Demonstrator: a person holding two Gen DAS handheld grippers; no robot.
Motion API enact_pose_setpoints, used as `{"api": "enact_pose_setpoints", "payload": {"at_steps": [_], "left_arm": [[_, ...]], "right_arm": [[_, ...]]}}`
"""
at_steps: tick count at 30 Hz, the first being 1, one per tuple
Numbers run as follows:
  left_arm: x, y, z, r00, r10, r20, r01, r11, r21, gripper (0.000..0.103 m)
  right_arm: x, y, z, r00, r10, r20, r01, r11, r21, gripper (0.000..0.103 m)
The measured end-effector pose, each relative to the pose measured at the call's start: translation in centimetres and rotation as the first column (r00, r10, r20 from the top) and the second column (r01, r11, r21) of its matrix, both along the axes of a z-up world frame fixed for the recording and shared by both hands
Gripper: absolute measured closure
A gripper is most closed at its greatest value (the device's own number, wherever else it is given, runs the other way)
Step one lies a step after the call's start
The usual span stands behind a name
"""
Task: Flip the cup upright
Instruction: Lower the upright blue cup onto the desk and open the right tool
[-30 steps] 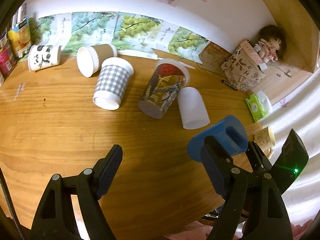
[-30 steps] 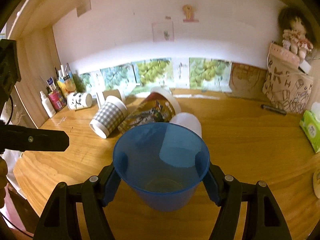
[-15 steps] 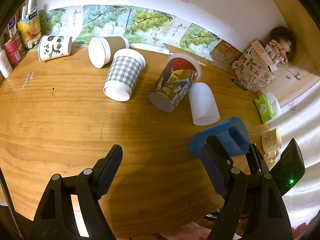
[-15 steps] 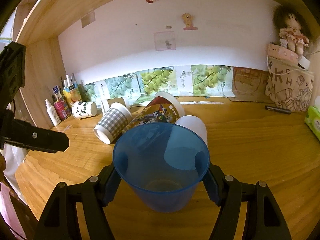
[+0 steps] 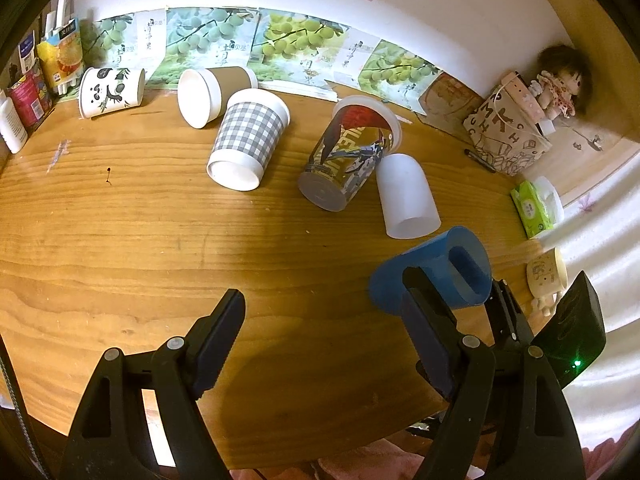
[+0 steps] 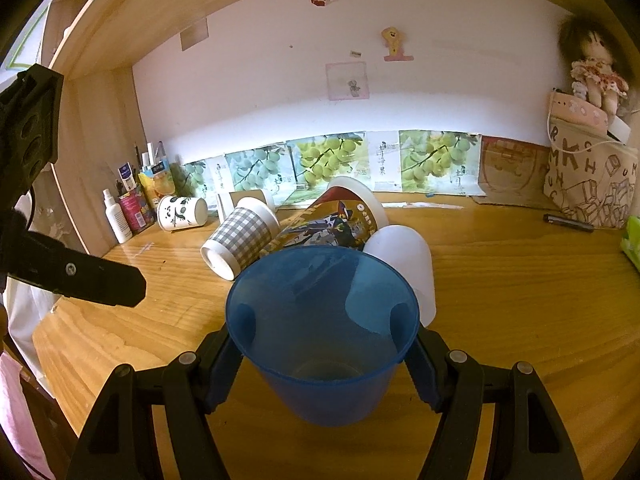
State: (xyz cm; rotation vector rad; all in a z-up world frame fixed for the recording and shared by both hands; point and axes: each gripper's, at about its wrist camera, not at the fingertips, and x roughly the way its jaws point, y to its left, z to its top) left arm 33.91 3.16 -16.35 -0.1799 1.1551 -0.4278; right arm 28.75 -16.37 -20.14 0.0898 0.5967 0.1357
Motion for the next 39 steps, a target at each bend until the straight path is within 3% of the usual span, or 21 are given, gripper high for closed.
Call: {"api": "enact_pose_setpoints", "payload": {"at_steps": [23,39], "left_arm": [[-5.2,1.2,0.4,0.998,0.043,0.036,-0.044,0.999,0.023,0.02],[-7.0,1.8,0.5,0.995,0.097,0.035,-0.098,0.994,0.038,0.02]], "right_arm": [[-1.9,0.3,-0.4,0.997,0.005,0.073,-0.004,1.0,-0.016,0.03],[-2.4,0.2,-1.0,0.998,0.024,0.062,-0.023,0.999,-0.029,0.03]]}}
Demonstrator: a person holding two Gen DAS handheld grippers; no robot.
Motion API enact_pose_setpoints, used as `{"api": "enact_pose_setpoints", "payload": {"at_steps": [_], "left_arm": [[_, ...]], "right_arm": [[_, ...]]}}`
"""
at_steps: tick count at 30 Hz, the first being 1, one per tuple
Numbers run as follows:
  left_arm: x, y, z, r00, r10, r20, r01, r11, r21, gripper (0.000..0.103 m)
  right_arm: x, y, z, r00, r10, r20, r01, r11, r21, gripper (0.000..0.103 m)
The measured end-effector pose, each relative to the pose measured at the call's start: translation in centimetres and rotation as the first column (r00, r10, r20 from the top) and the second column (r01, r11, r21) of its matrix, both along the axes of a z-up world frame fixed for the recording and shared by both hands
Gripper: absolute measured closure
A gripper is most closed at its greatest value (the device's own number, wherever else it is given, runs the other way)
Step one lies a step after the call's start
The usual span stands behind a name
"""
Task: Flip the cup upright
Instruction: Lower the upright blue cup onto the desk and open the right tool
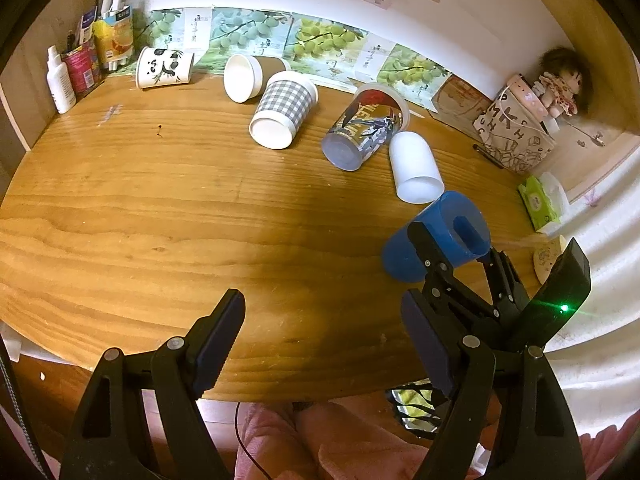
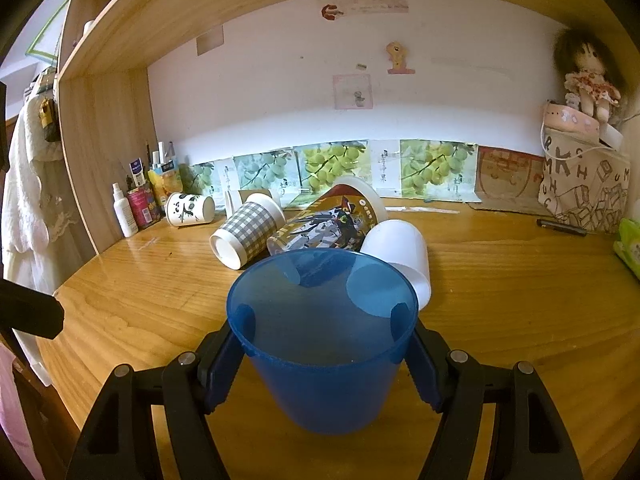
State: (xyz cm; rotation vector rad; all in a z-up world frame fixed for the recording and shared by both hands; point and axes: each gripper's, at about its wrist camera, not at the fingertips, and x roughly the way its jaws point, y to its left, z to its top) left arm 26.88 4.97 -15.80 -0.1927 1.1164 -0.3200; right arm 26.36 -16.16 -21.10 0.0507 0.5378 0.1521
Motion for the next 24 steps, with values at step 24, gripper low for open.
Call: {"api": "enact_pose_setpoints", "payload": {"at_steps": [24], "left_arm": [[-3.6,-3.5,2.3,0.99,0.136,-0.041,-0.126,0.975,0.183,0.015]], "right_arm": [[-5.4,-2.5,3.7,0.92,0.029,-0.39,-0.058,0.996,-0.063,0.021]]}}
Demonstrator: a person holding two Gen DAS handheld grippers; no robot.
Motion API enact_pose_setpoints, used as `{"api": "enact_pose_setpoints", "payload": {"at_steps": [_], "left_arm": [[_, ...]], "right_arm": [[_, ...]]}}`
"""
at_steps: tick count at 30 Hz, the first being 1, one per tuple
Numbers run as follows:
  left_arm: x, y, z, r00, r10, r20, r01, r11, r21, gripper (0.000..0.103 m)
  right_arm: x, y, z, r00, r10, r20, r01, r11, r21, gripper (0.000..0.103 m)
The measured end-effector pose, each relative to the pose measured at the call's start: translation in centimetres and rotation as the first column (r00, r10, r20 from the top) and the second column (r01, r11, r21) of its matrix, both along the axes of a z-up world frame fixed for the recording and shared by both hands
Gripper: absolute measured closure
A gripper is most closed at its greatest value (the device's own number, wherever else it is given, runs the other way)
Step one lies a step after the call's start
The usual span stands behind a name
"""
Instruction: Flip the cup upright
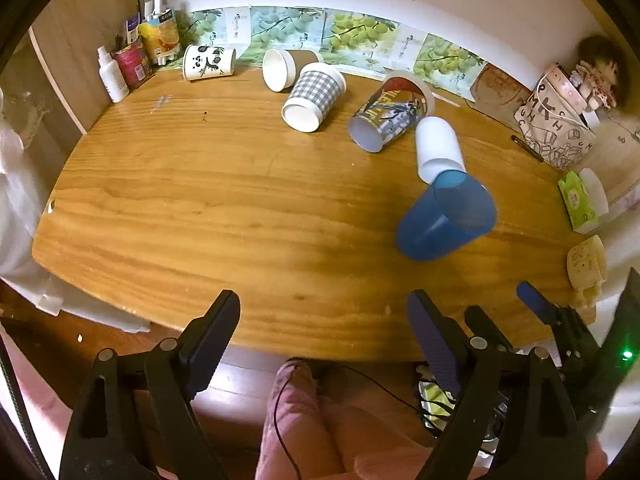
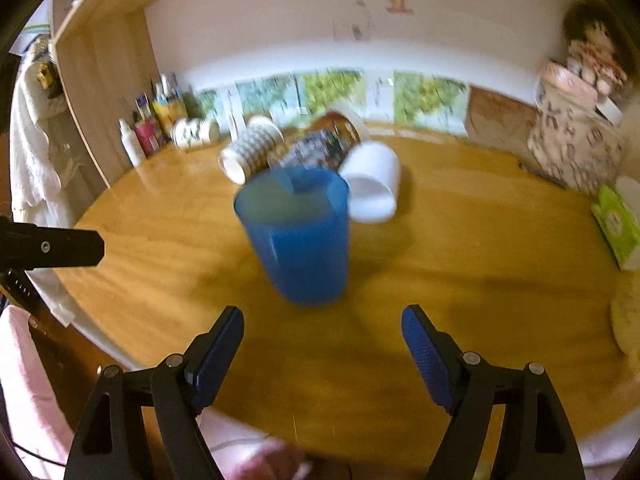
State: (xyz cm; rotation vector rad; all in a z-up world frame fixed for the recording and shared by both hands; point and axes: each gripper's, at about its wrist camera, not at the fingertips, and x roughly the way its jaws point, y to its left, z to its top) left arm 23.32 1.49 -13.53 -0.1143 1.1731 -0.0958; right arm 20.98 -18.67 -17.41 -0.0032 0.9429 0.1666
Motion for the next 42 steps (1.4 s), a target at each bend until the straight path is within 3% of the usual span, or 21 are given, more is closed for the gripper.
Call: {"api": "enact_pose_setpoints", "payload": {"at_steps": [4,9,15,18,19,25,27,29,33,42], "left_arm": [[-0.6,-0.4,1.0,1.0,0.003,-0.02,-0.004,1.0,-0.027,0.015],[-1.4,-1.0,3.7,0.999,-0.021,0.04,0.02,0.999,0.036,0.015],[-2.4,-0.5,6.3,0.994,-0.039,0.099,0.031,0.996,0.081,0.014],[-2.9,-0.5,7.5,0.991,-0.053,0.126,0.043,0.996,0.081,0.014],[-3.0,-0.6,7.7,0.989,-0.052,0.136,0.041,0.995,0.088,0.014],[-4.1,-1.2,9.5,0.968,-0.064,0.243,0.031,0.99,0.136,0.014],[-4.4,-1.0,9.8,0.961,-0.059,0.271,0.023,0.99,0.137,0.01],[-5.1,-0.6,10.1,0.949,-0.039,0.313,-0.005,0.991,0.136,0.0],[-5.7,0.1,10.6,0.926,-0.013,0.378,-0.039,0.991,0.13,0.0],[-6.5,0.0,11.6,0.891,-0.034,0.453,-0.034,0.99,0.14,0.0]], "right_arm": [[-1.6,-0.4,2.5,0.997,-0.005,-0.076,0.003,0.999,-0.038,0.018],[-2.7,-0.3,5.6,0.988,-0.056,-0.141,0.042,0.994,-0.101,0.018],[-3.5,-0.4,8.0,0.972,-0.135,-0.192,0.128,0.991,-0.05,0.017],[-4.0,0.1,9.3,0.968,-0.163,-0.19,0.156,0.986,-0.052,0.007],[-4.2,0.2,9.7,0.969,-0.166,-0.185,0.161,0.986,-0.043,0.0],[-5.5,1.2,12.6,0.979,-0.194,-0.063,0.19,0.98,-0.055,0.0],[-6.0,1.4,13.5,0.978,-0.21,-0.015,0.209,0.977,-0.038,0.0],[-6.4,1.4,14.2,0.977,-0.212,0.032,0.213,0.977,-0.018,0.0],[-7.4,2.1,15.4,0.969,-0.202,0.14,0.207,0.978,-0.017,0.0],[-8.0,2.4,16.1,0.955,-0.203,0.217,0.208,0.978,0.003,0.0]]}}
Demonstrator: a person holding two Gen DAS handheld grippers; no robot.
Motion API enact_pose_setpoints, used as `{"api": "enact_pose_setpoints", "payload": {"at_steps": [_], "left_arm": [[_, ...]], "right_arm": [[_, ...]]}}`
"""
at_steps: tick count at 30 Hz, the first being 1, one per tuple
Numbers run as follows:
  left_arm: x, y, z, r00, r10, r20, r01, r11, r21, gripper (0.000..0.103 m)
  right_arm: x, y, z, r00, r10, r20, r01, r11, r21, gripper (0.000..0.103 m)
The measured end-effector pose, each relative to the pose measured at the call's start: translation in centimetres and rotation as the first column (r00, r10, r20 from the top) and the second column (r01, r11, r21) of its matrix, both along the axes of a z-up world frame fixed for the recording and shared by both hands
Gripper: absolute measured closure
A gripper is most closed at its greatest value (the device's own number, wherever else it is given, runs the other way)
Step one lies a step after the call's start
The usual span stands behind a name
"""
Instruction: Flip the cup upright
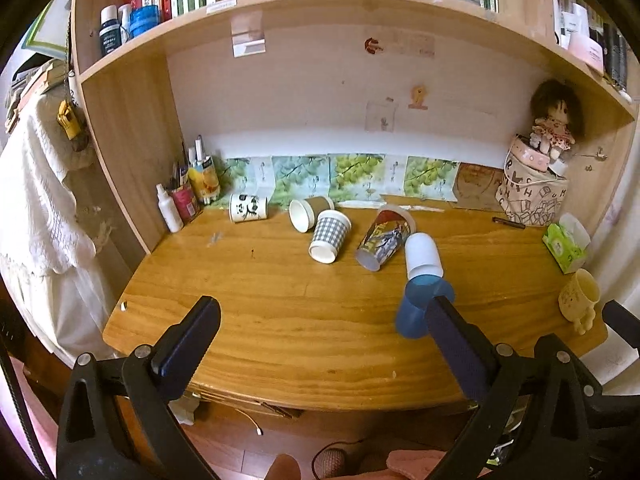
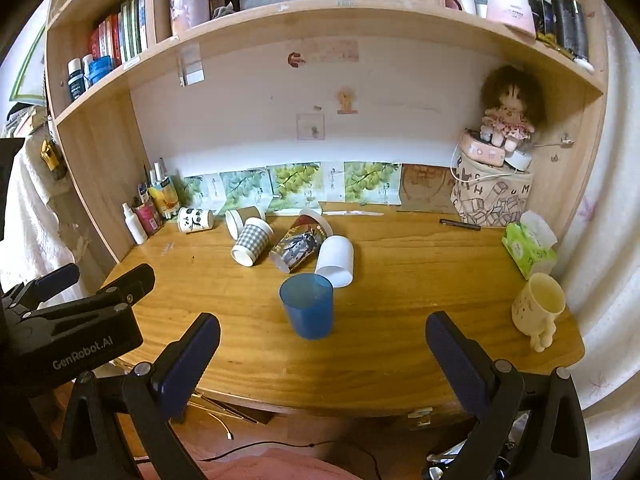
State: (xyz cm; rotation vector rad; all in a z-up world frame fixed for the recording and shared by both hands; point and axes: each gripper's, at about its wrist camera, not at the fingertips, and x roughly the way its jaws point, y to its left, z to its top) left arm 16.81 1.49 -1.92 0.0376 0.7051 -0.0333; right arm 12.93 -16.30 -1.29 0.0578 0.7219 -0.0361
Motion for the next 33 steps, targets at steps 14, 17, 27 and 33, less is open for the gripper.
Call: {"api": "enact_pose_setpoints", "payload": {"at_steps": [14,17,27,33], "left_arm": [[-0.2,-0.7,0.4,0.999,-0.033,0.04,0.033,0.999,-0.016,0.0],[-0.1,-0.7,0.4,0.998,-0.036,0.042,0.037,0.999,-0.021,0.0],[0.2,-0.8,0.5,0.998,-0.042,0.043,0.043,0.999,-0.03,0.0],[0.2,-1.0,0.5,0.998,-0.055,0.04,0.056,0.998,-0.04,0.0]], "right_arm": [[-0.3,-0.1,-0.2,1.0,-0.03,-0.011,0.03,0.999,-0.016,0.0],[-0.1,-0.2,-0.2,0.999,-0.032,-0.015,0.032,0.999,-0.018,0.0],[0.1,-0.1,-0.2,0.999,-0.023,-0.022,0.022,0.999,-0.026,0.0],[0.3,-0.3,-0.3,0.999,-0.018,-0.033,0.017,0.999,-0.028,0.0]]}}
